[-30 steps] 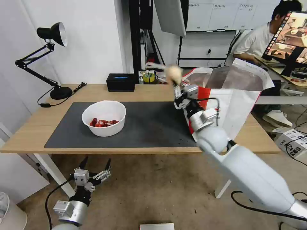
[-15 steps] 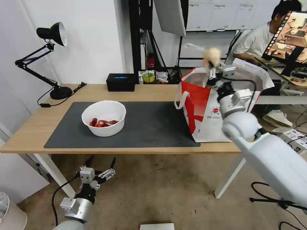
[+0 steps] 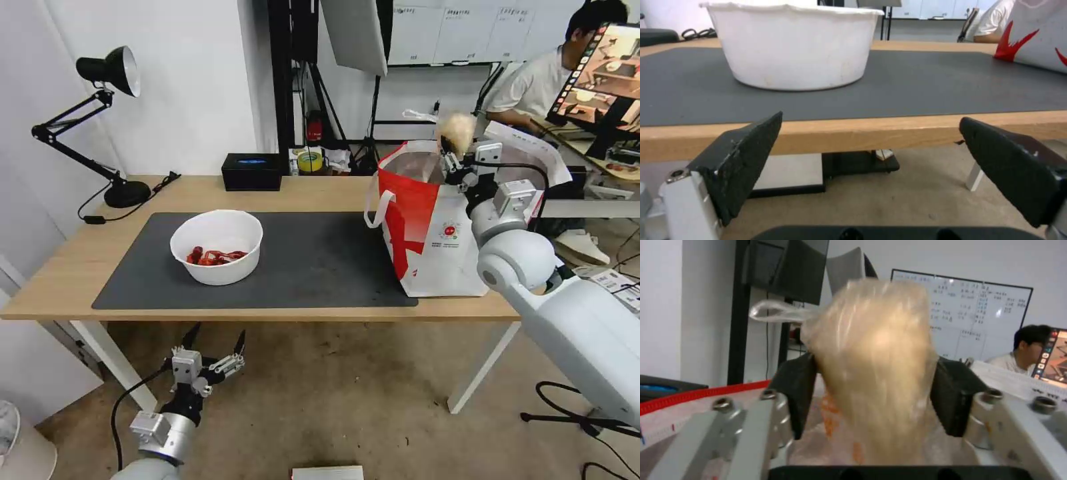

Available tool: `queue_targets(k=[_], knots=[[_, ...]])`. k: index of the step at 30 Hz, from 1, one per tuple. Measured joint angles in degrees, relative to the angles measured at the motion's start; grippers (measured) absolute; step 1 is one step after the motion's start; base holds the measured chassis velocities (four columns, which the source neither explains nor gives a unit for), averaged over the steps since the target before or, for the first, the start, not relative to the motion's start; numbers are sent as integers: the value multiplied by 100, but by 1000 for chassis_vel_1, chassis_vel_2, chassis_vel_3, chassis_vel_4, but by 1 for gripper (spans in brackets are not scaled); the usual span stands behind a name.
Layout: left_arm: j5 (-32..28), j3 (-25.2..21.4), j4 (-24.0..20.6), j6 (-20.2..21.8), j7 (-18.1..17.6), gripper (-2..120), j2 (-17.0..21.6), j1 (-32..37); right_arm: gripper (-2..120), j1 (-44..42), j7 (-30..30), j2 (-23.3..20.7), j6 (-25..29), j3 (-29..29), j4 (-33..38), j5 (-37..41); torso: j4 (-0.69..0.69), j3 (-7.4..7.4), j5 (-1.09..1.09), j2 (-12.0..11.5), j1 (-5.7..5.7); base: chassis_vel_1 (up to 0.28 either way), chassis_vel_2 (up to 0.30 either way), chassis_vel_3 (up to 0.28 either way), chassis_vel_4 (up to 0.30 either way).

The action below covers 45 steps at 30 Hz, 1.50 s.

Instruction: Pick up the trash from the table and place it into the takeout bag.

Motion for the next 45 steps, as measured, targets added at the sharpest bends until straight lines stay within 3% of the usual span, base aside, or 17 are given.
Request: queue_targets(k=[11, 13, 28, 38, 45], knots=[[-8, -20, -89, 3, 0, 100, -16, 39, 97, -100, -2, -54, -97, 18, 146, 61, 0, 0, -1, 0, 0, 0, 0, 0, 0], [-8, -34, -110, 0, 0, 100, -24, 54, 100, -105, -2, -74, -109, 18, 171, 75, 0, 0, -1, 0, 0, 0, 0, 0, 0], [-21, -109, -272, -17, -2, 100, -26, 136, 100, -556, -24, -200, -5, 327, 622, 305, 0, 0, -1, 0, 0, 0, 0, 0, 0], [-59, -156, -343, -30, -10, 100, -25, 143, 100, -1628, -588, -515, 696, 1003, 1787, 698, 0, 0, -1, 0, 0, 0, 0, 0, 0], [-61, -141, -346, -100, -11, 100, -80, 138, 100, -2636, -634, -514, 885, 1300, 2398, 366, 0, -1, -1, 0, 0, 0, 0, 0, 0]])
